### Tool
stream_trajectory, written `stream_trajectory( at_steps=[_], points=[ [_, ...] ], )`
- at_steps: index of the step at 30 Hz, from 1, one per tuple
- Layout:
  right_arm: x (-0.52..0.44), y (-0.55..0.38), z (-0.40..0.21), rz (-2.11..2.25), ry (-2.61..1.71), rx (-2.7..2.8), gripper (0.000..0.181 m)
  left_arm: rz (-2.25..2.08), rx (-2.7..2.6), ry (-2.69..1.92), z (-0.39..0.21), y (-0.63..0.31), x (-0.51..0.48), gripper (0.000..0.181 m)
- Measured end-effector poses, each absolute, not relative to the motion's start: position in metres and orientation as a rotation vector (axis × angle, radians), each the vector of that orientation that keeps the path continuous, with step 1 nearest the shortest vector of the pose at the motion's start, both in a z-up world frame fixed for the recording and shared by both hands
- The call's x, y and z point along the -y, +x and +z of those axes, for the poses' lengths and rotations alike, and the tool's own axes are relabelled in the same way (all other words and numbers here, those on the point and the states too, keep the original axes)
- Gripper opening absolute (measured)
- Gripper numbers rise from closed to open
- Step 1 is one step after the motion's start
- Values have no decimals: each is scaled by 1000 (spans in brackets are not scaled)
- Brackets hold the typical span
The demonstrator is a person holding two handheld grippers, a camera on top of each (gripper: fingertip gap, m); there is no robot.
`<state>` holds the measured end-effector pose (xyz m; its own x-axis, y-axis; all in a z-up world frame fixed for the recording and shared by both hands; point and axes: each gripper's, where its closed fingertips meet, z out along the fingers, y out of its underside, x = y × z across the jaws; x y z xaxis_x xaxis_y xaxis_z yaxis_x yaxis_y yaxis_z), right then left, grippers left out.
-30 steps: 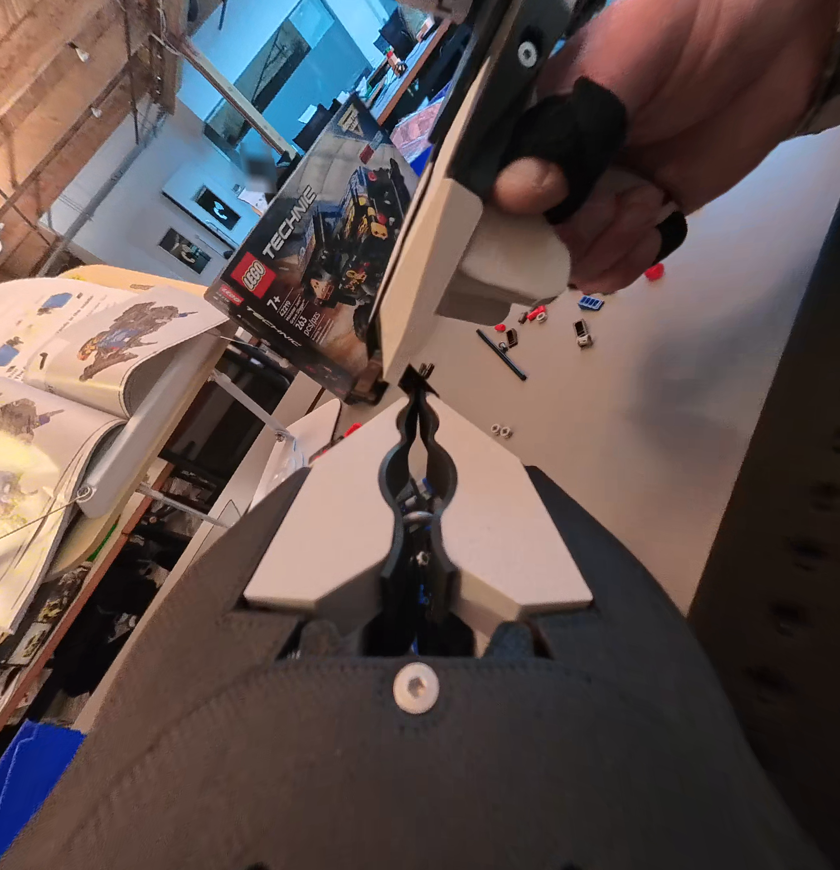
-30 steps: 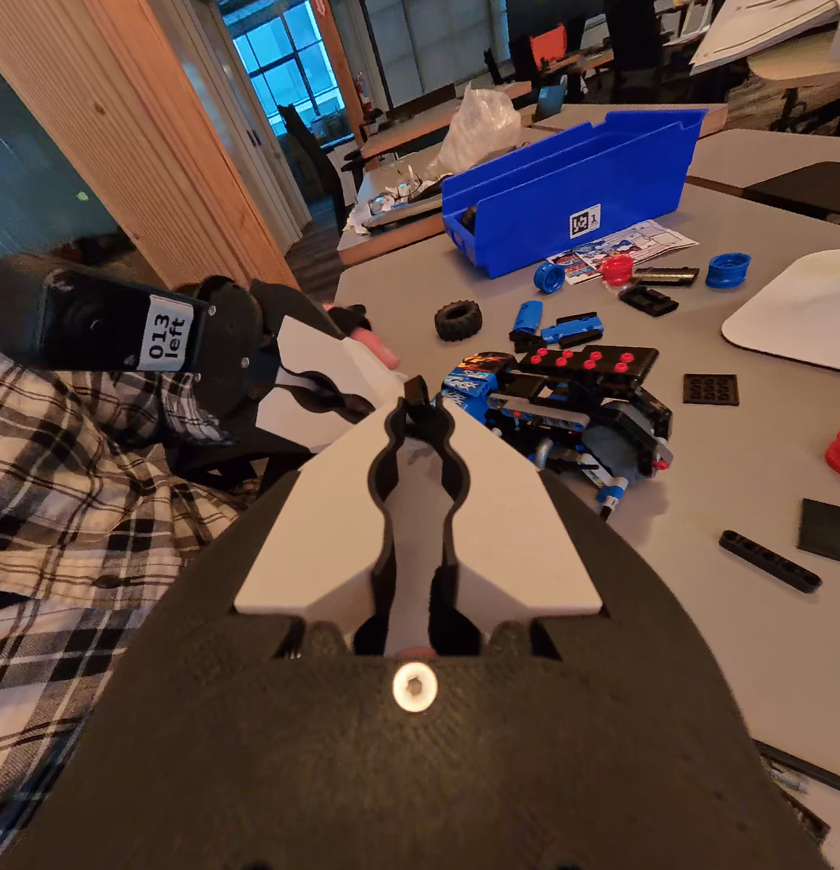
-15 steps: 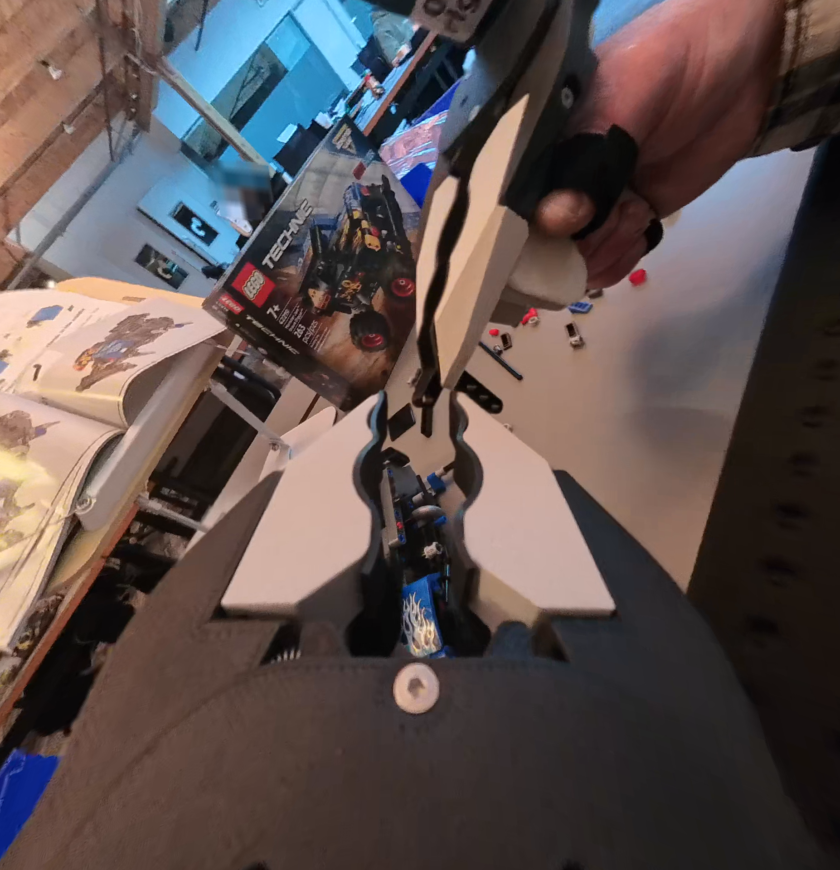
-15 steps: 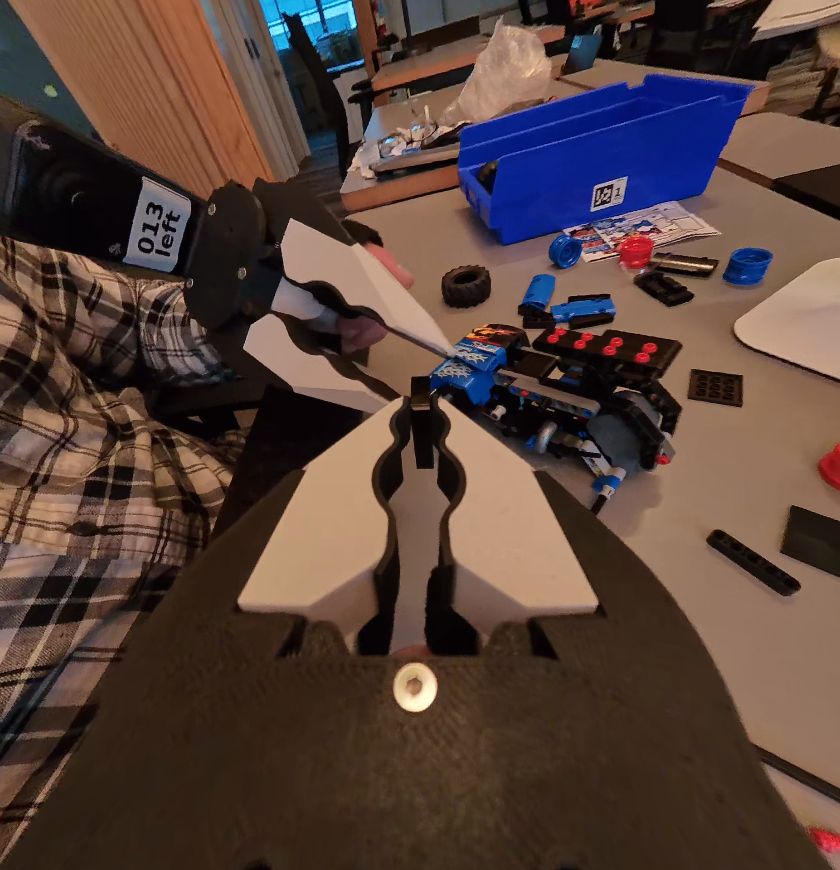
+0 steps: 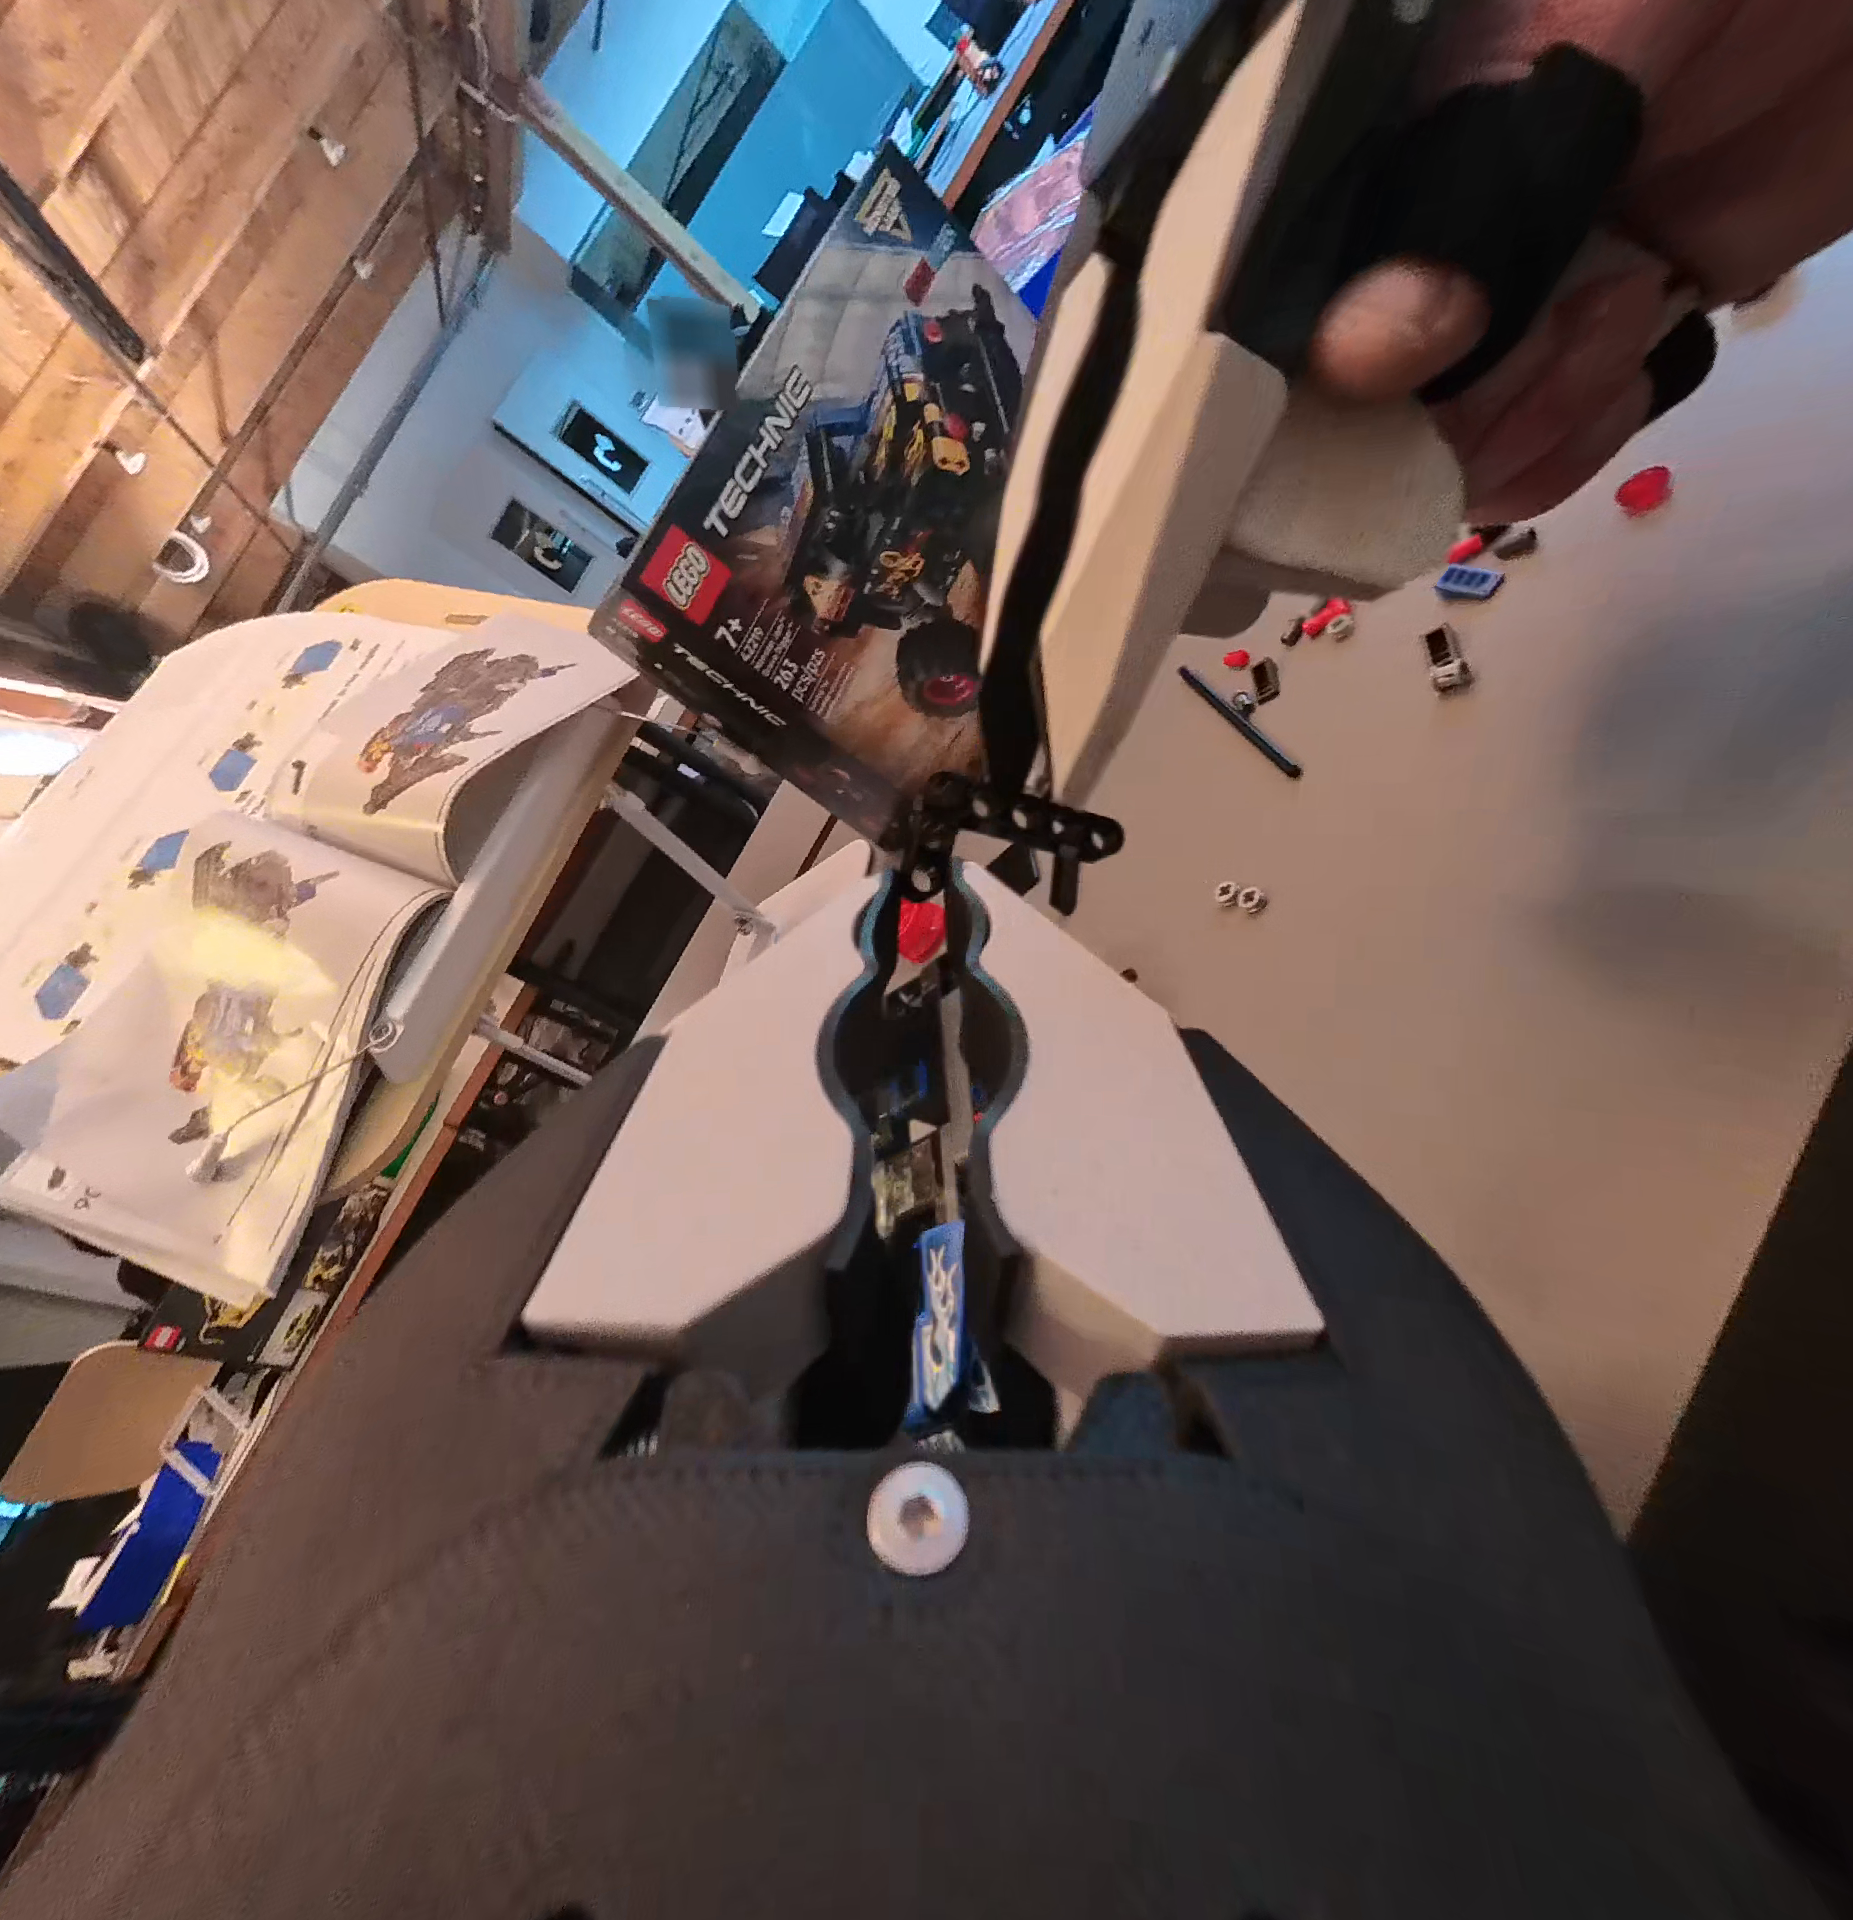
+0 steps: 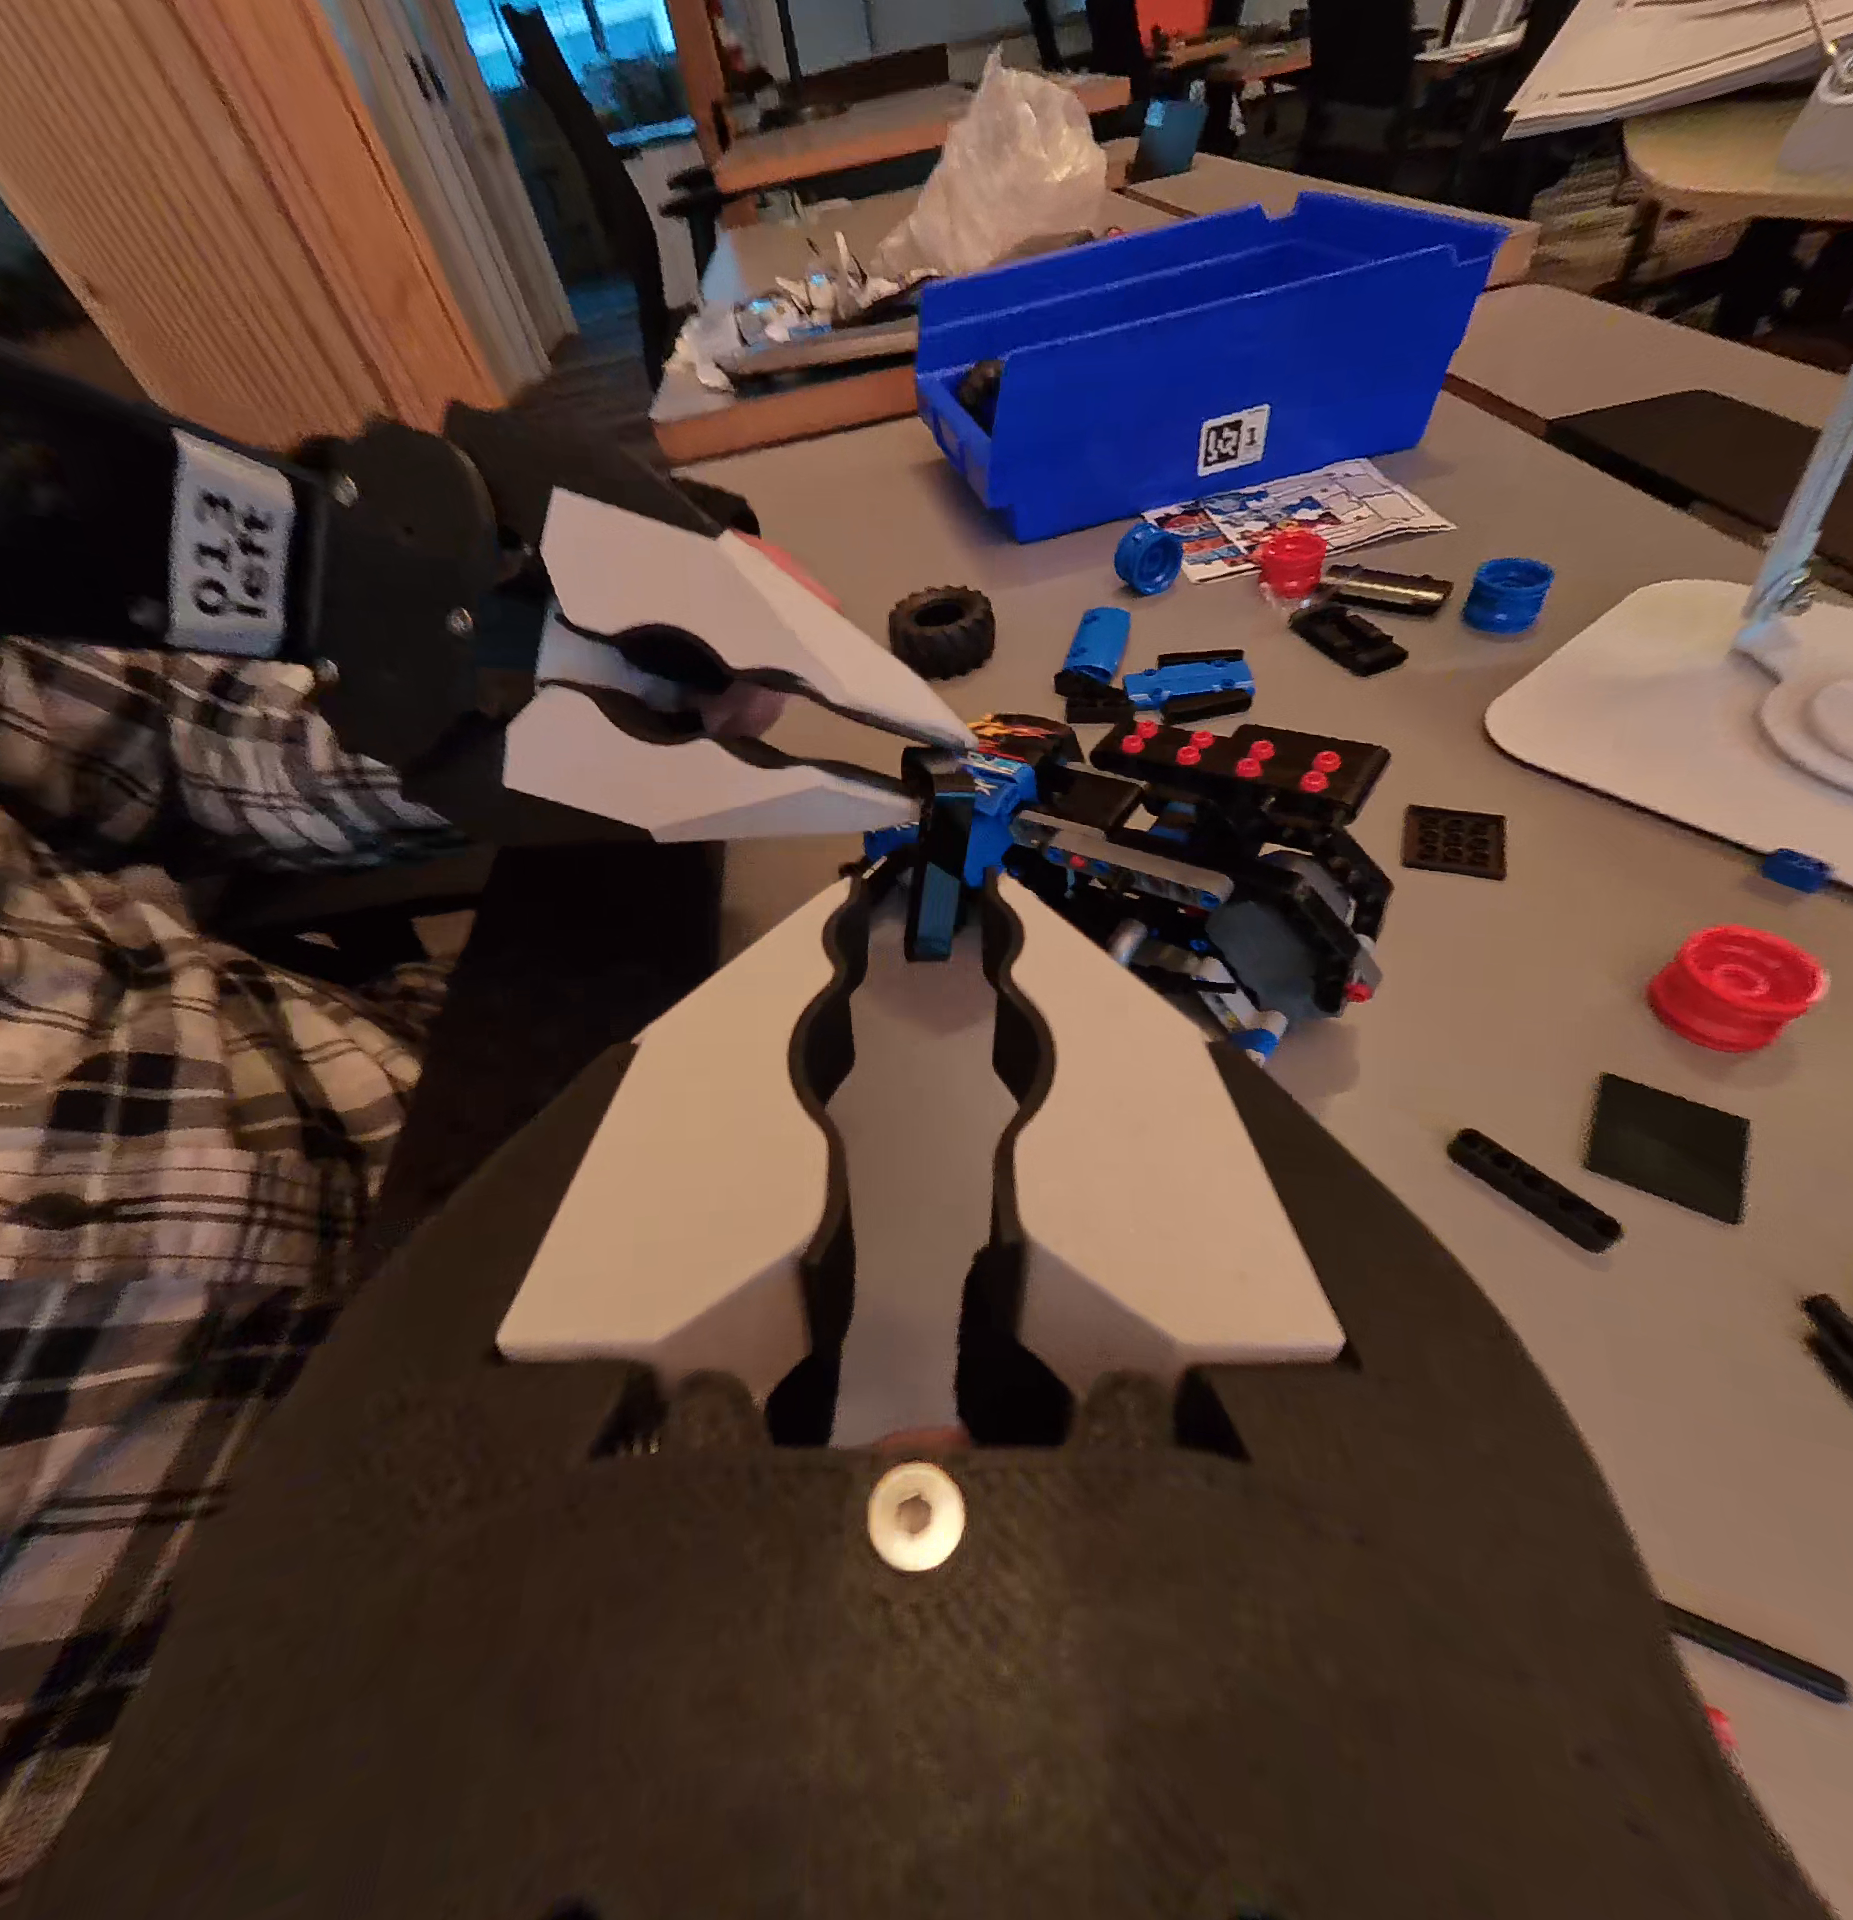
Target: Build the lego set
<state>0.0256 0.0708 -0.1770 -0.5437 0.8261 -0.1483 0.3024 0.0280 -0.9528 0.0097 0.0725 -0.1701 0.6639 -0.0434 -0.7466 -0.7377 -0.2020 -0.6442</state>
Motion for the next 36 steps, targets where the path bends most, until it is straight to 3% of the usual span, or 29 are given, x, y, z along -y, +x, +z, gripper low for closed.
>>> stream_trajectory(
  at_steps=[8, 28, 36],
  points=[
    [-73, 18, -182, 1336, -1081, 1844, 8, 729, -607, -1676, -170, 11, -75, 7],
    [-76, 24, -171, 1253, -975, 1824, 7, 607, -594, -1709, -179, 11, -76, 6],
    [-82, 21, -167, 902, -802, 1777, 15, 542, -473, -1745, -174, 4, -77, 5]
  ],
)
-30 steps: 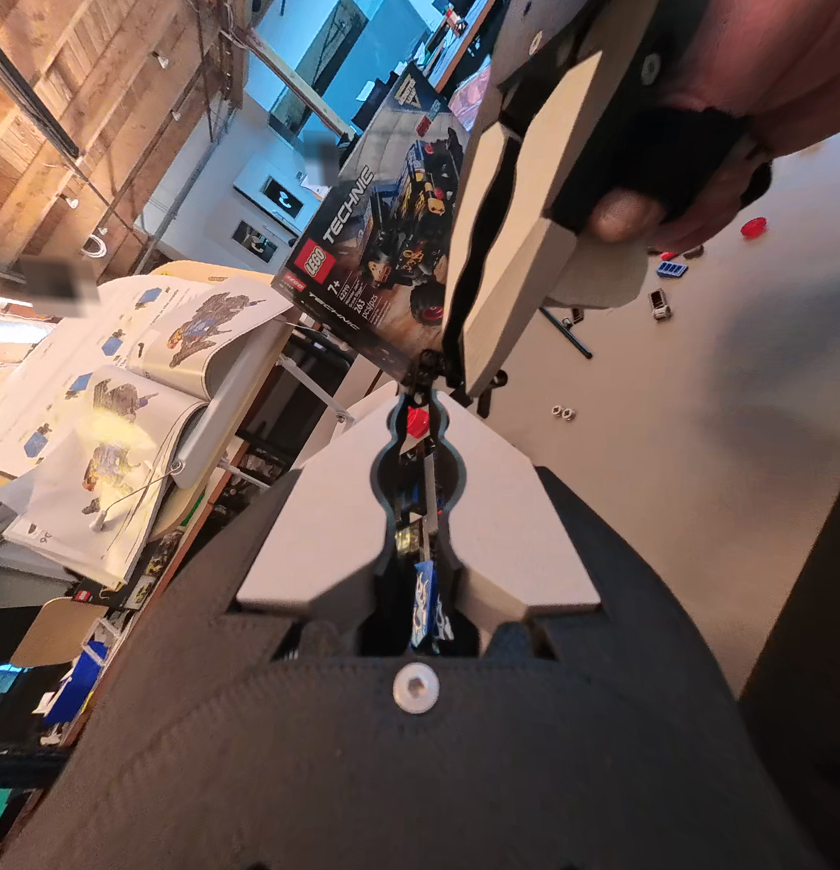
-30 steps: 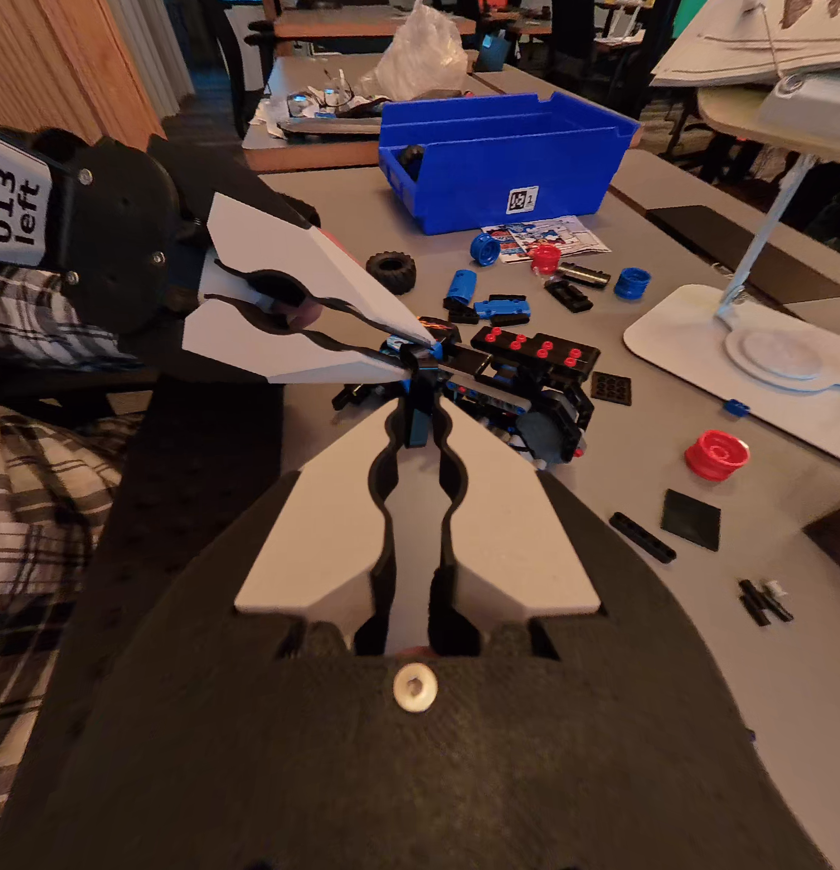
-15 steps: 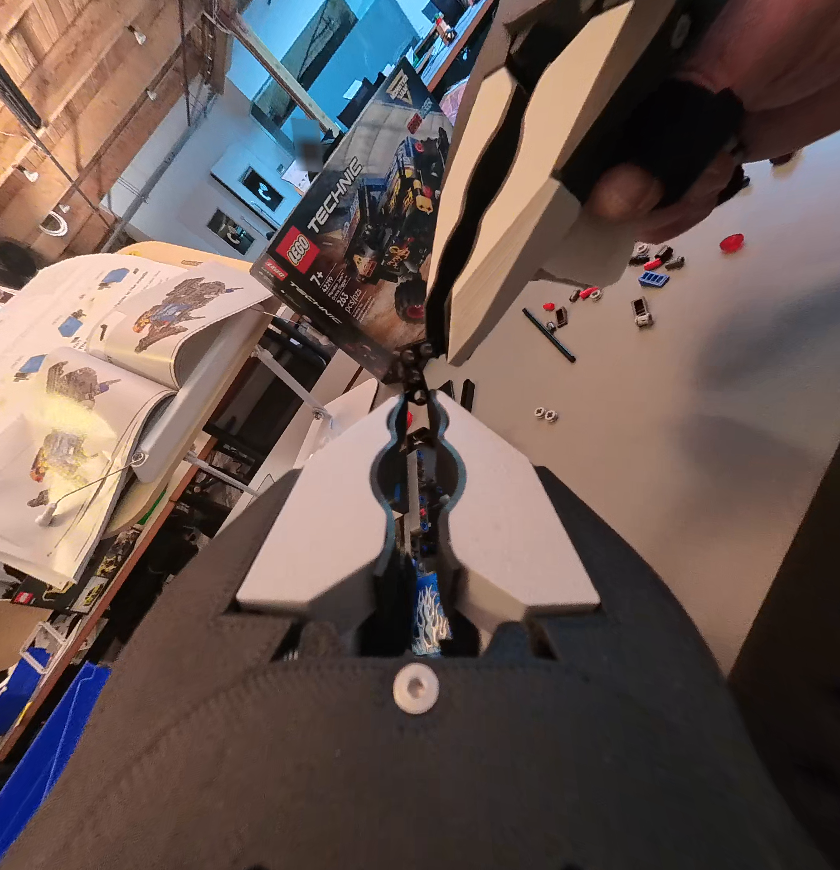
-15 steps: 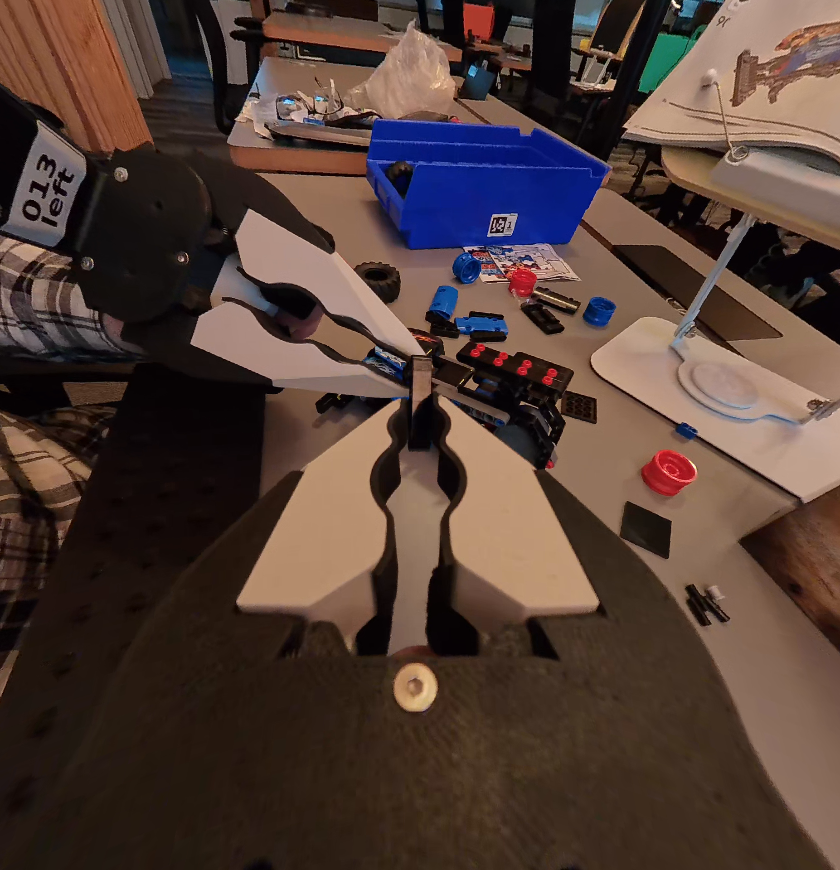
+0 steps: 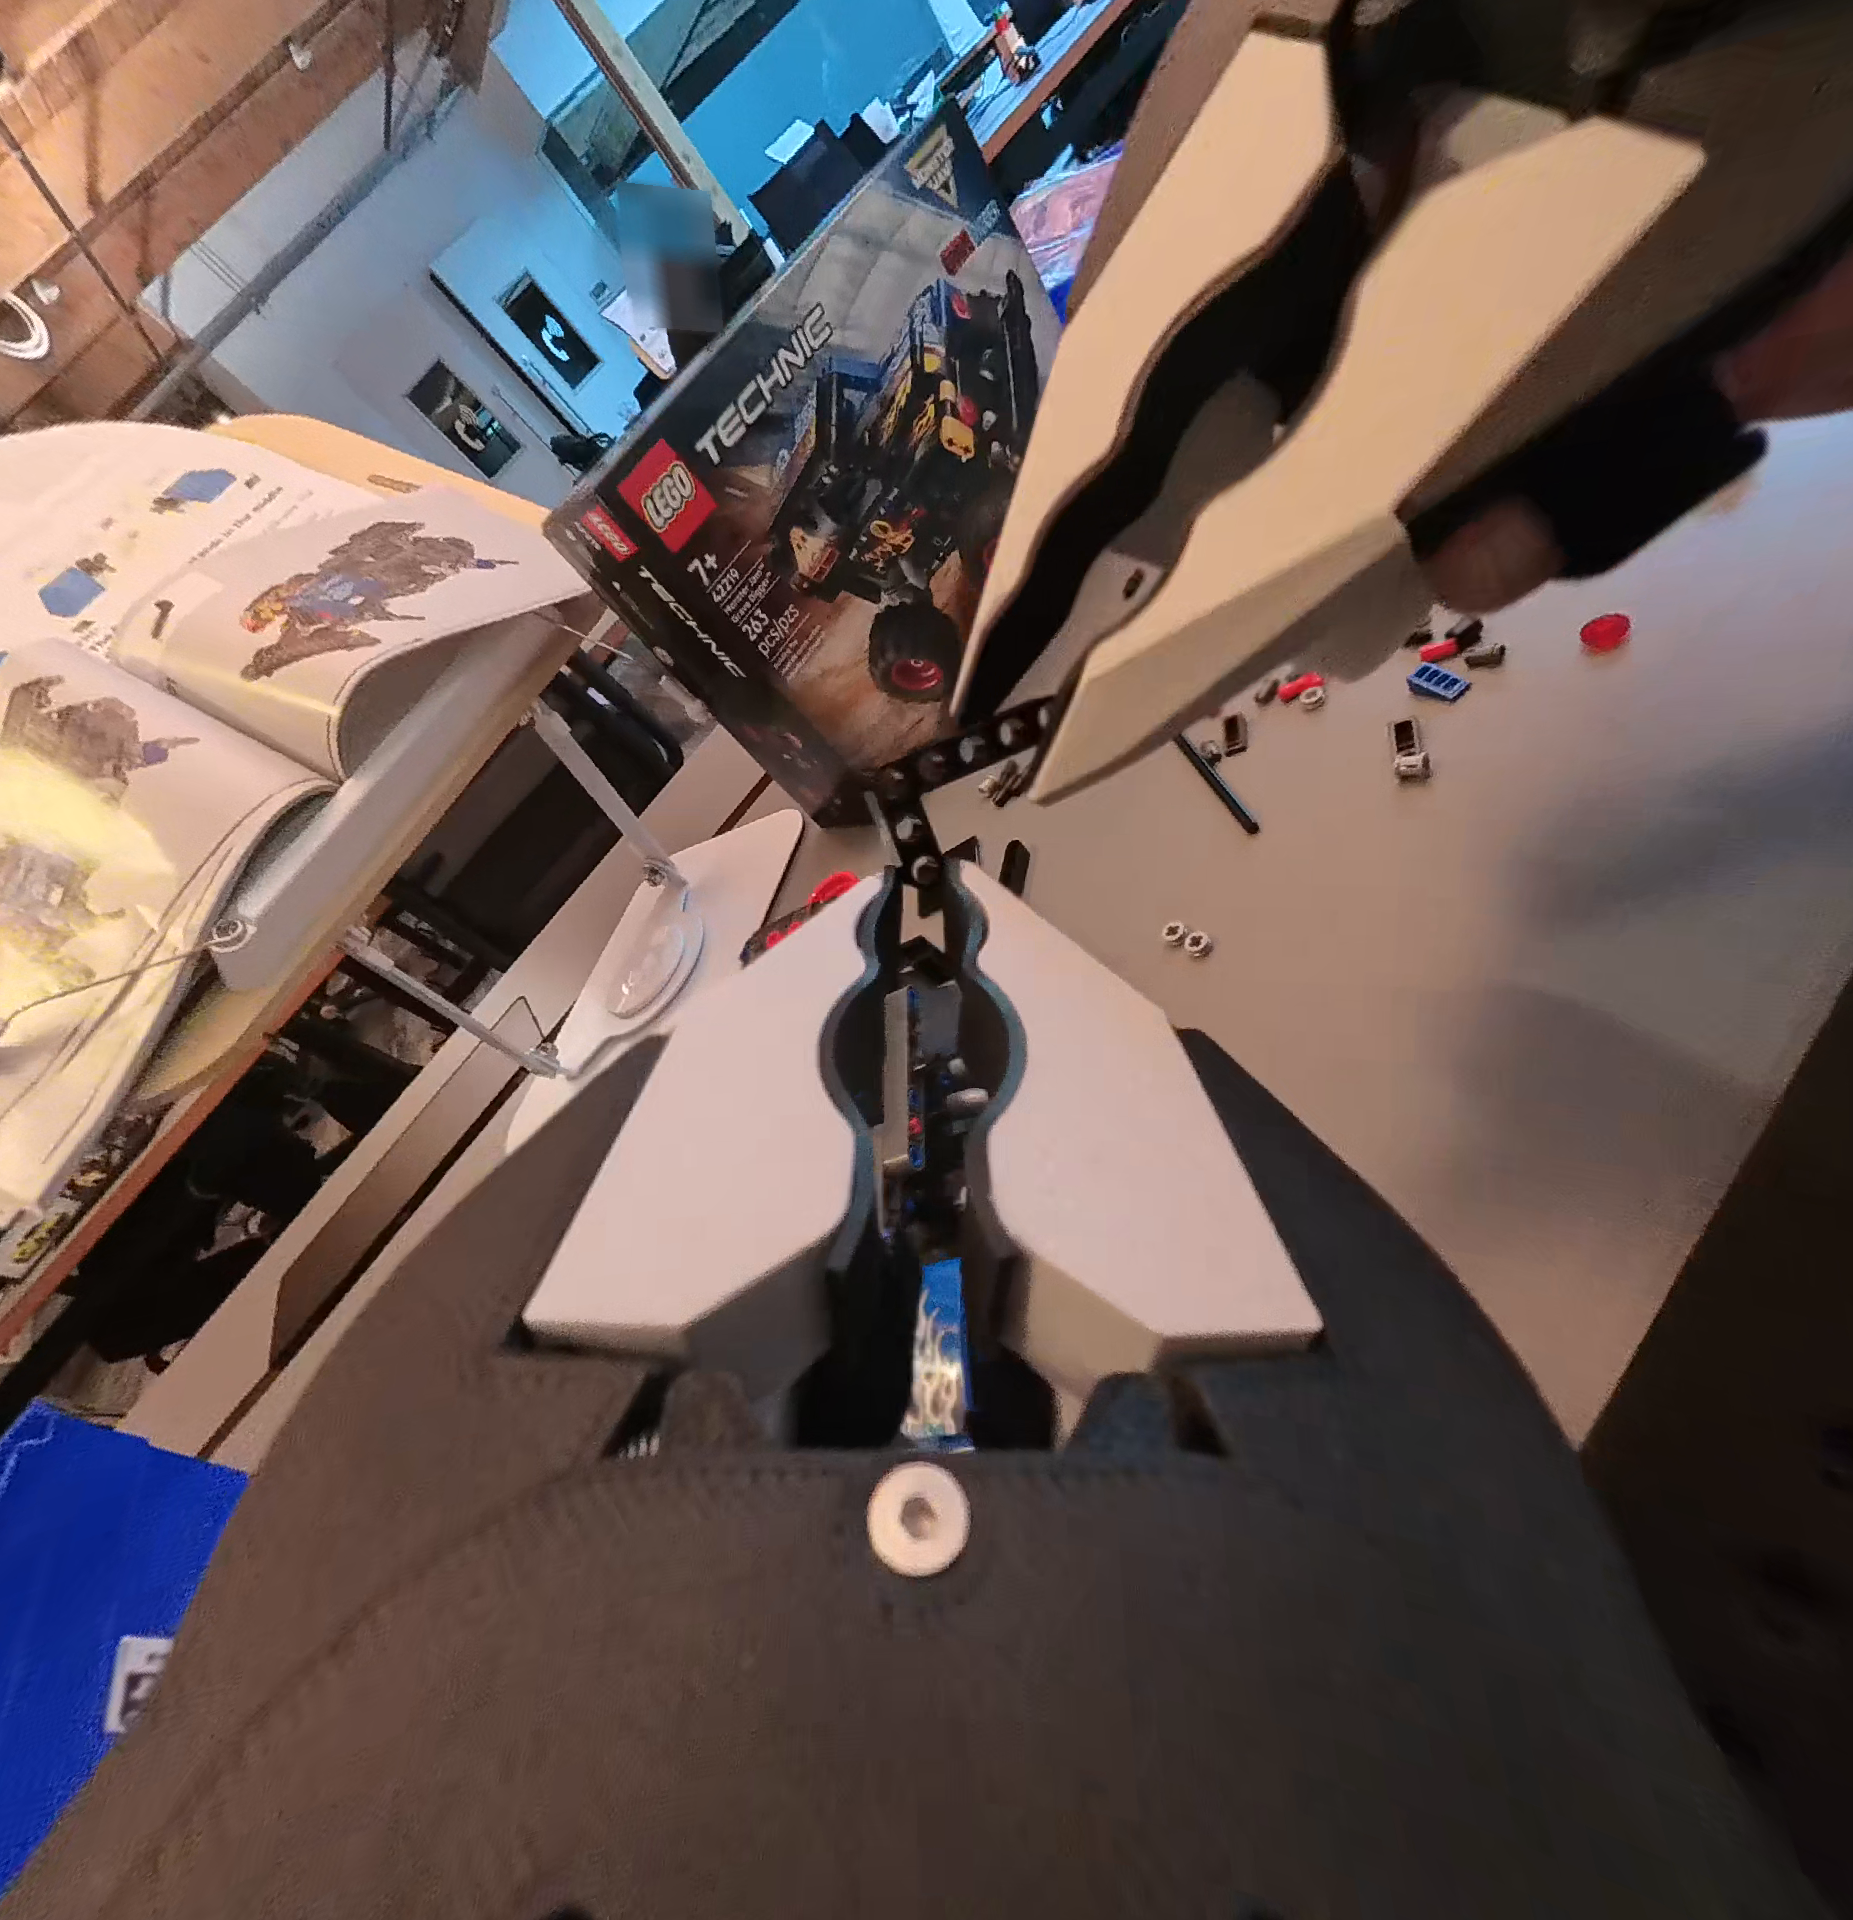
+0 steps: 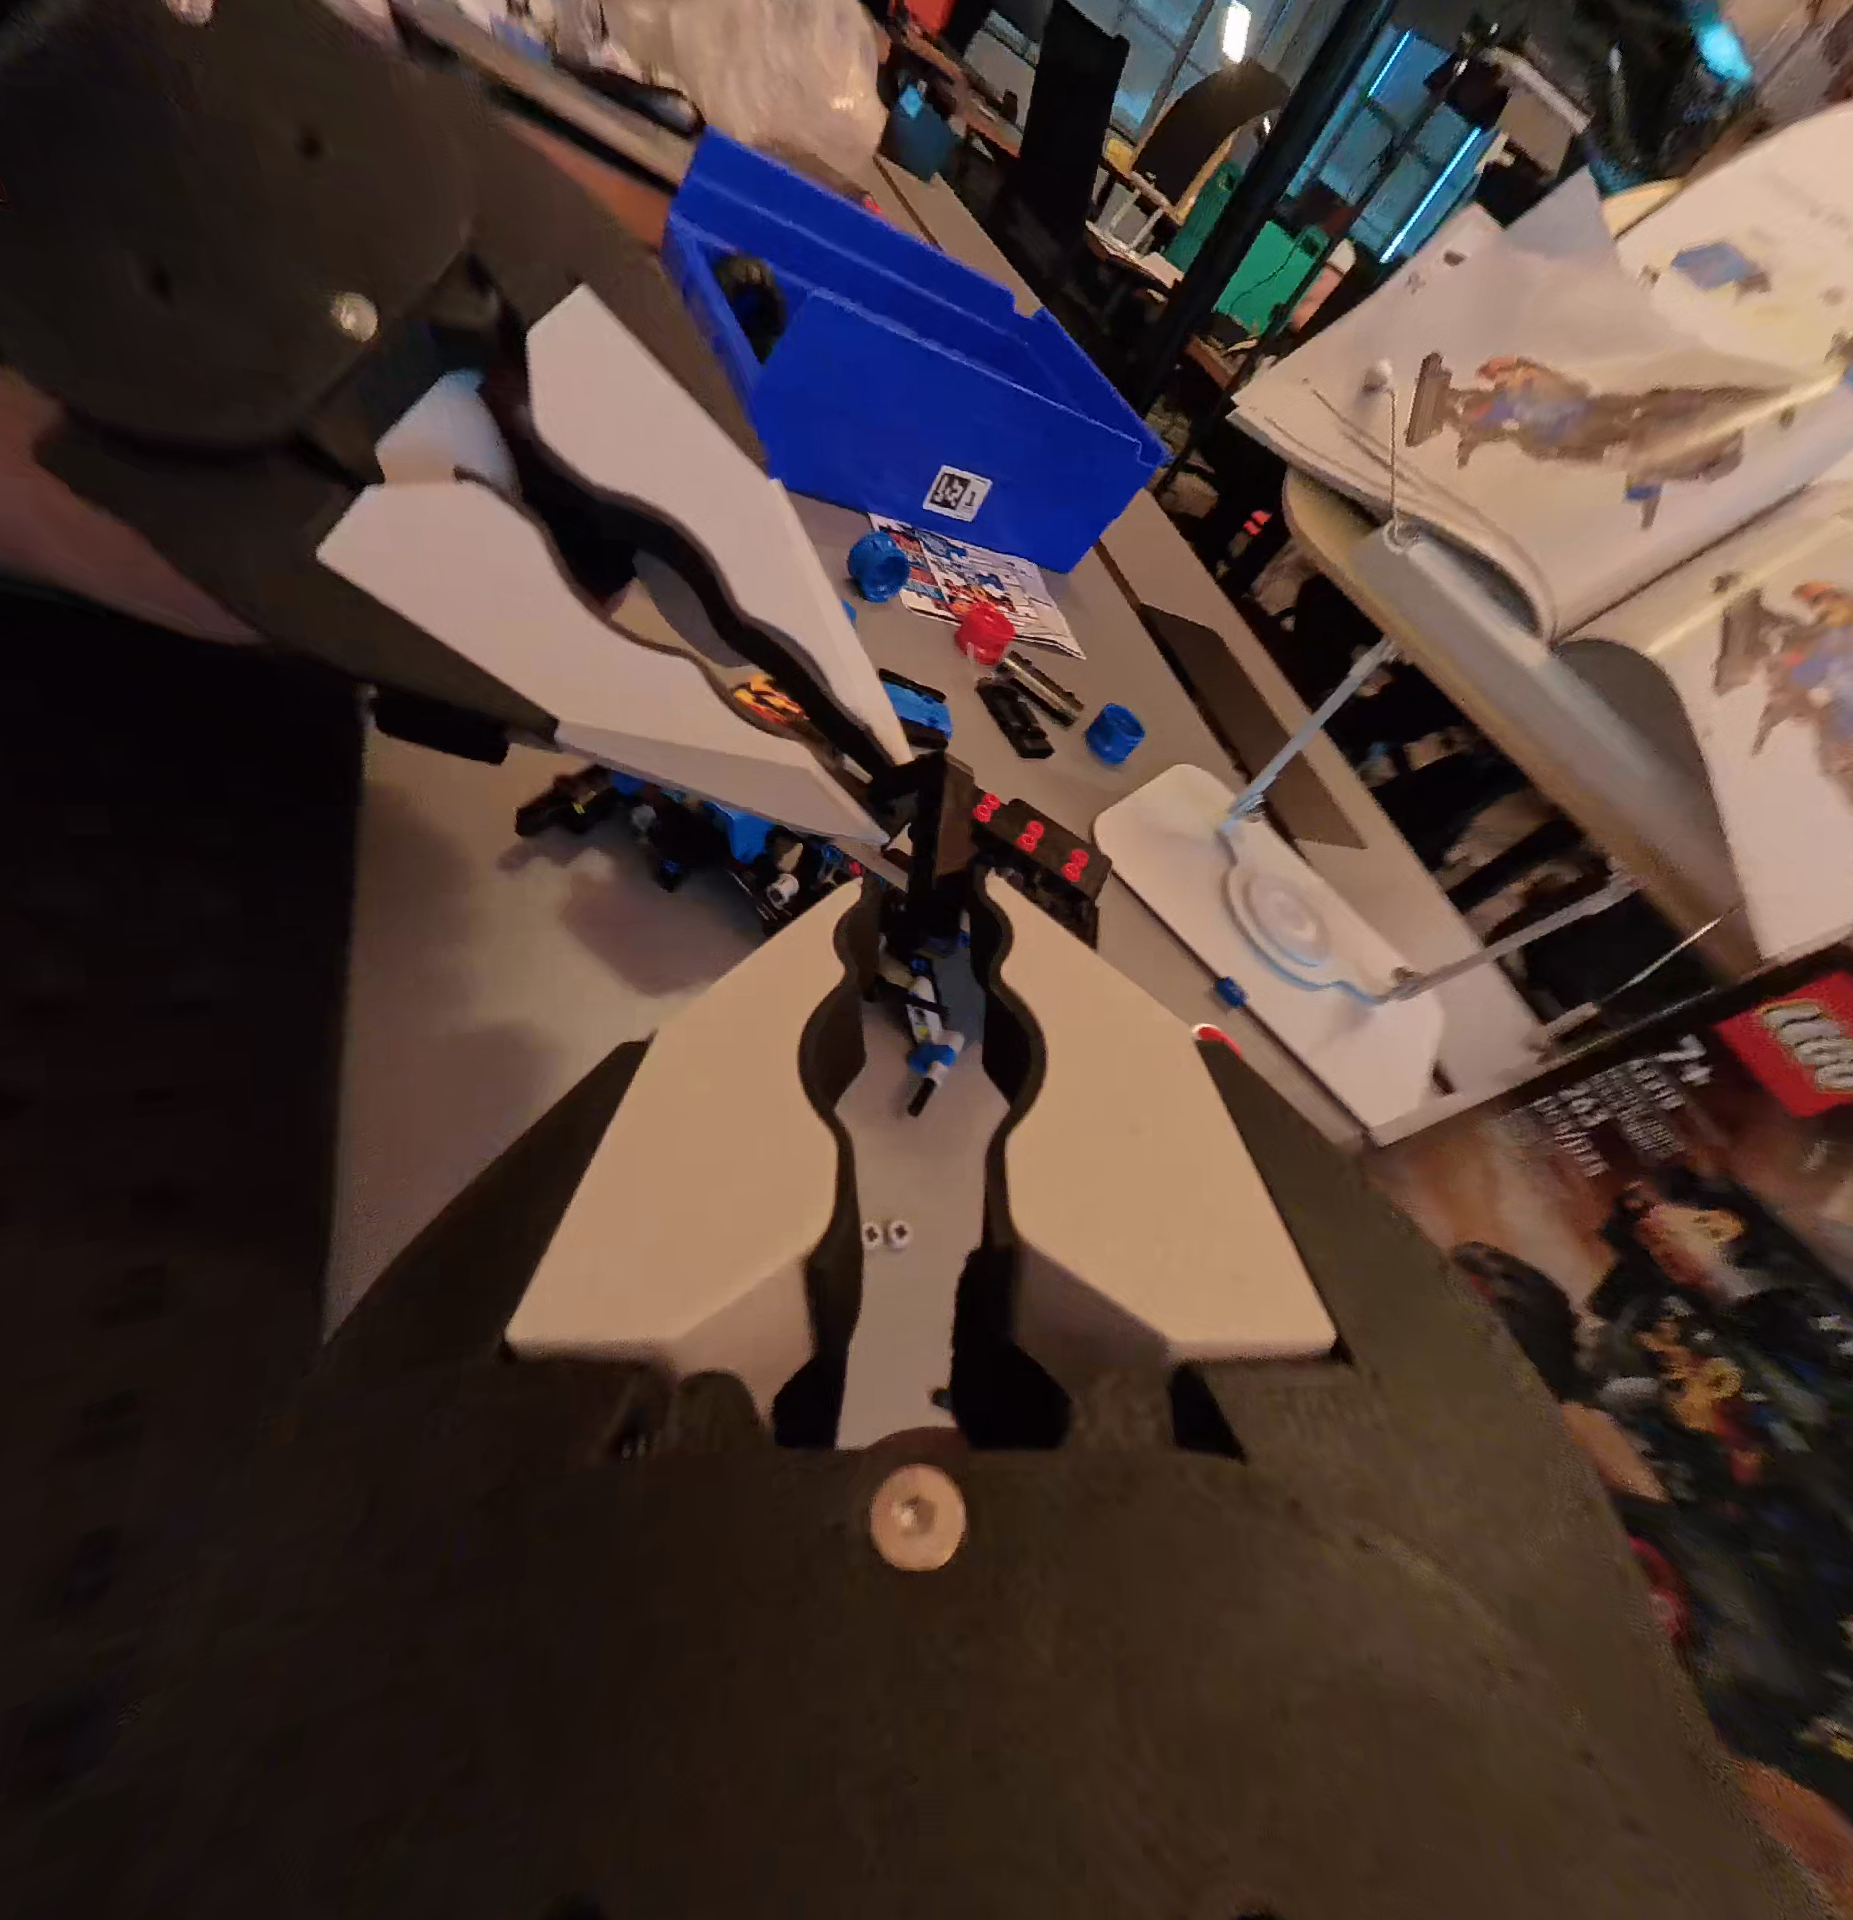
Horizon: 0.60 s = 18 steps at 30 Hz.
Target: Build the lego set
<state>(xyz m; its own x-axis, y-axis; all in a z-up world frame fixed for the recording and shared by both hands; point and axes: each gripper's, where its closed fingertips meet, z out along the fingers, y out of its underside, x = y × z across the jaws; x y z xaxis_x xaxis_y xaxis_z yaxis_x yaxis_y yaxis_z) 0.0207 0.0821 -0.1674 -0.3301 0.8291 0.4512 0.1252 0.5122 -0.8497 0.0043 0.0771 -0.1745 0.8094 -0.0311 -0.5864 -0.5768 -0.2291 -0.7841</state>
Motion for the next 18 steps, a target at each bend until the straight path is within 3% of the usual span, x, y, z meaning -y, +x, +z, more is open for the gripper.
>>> stream_trajectory(
  at_steps=[13, 18],
  points=[
    [-83, 16, -173, 679, -704, 1771, 7, 453, -422, -1814, -186, 8, -74, 7],
    [-92, 13, -176, 653, -710, 1776, 8, 435, -438, -1835, -189, 3, -69, 24]
  ],
)
